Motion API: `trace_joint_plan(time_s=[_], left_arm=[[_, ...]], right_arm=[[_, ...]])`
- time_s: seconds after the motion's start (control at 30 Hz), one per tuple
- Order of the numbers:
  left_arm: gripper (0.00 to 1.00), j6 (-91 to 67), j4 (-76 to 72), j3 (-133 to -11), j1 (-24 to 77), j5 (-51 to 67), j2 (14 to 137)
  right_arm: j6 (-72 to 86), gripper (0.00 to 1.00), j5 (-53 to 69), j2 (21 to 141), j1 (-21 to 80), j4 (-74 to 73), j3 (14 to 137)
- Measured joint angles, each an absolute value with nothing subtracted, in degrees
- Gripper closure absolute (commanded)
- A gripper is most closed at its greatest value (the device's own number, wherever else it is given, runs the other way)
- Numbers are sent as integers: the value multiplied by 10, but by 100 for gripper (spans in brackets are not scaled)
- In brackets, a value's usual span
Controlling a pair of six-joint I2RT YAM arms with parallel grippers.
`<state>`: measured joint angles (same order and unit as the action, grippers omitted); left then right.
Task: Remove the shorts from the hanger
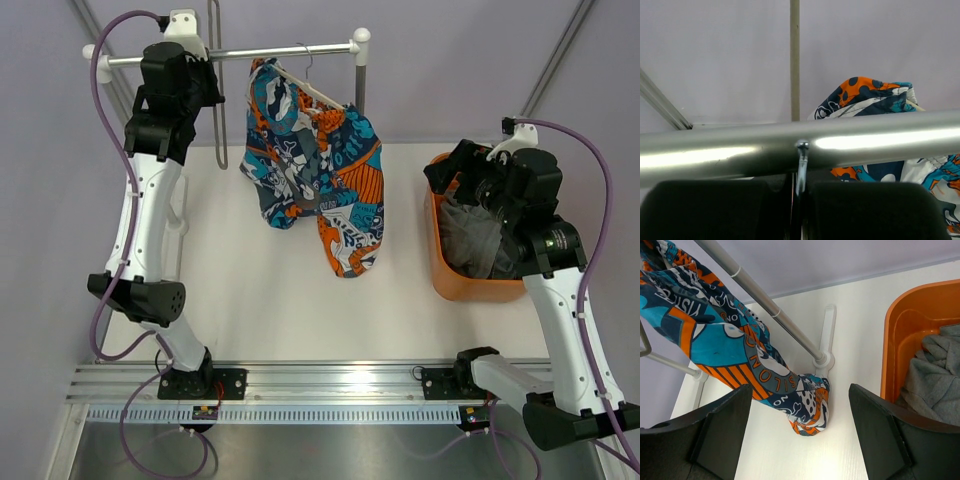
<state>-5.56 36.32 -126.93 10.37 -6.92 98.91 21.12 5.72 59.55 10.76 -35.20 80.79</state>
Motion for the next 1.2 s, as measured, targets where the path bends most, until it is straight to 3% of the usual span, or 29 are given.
trace_joint_plan(time_s=[0.47,1.2], left_arm=[[100,-58,285,-1179,103,-71,949],[100,-64,328,-1082,97,-71,920]], right_arm=[[209,13,58,601,108,-349,810],[209,13,68,585,108,-341,790]])
